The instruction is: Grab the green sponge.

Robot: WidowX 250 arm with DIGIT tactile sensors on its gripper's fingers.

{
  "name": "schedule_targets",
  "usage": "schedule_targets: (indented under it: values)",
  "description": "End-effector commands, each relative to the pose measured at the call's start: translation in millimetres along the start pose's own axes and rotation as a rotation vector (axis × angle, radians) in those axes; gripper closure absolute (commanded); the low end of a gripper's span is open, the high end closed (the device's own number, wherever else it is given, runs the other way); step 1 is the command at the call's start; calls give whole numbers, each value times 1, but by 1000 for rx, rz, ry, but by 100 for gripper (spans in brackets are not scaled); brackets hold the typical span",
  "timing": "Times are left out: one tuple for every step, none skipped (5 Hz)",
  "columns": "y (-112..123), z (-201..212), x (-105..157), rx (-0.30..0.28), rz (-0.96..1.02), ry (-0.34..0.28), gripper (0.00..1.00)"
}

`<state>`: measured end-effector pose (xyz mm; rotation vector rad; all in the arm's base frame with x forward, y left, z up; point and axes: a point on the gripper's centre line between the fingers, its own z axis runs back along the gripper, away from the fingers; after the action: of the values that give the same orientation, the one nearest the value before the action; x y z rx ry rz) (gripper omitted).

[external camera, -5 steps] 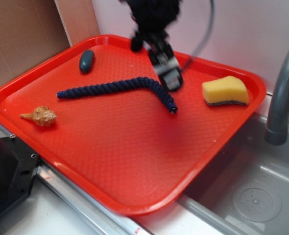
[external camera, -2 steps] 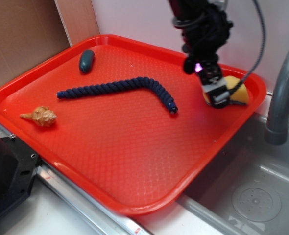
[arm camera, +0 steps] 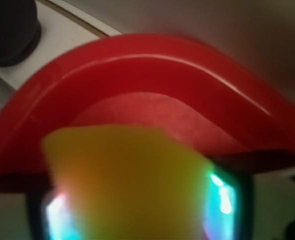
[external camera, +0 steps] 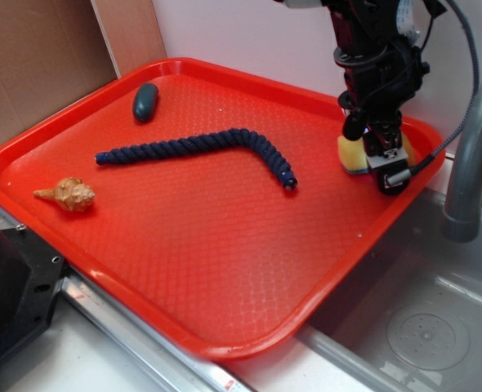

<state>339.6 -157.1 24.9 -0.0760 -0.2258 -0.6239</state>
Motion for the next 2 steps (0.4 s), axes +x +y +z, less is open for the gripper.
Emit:
schedule_targets:
  values:
    - [-6, 105, -22, 42, 1, -211, 100]
    - [8, 156, -60, 3, 47, -153, 100]
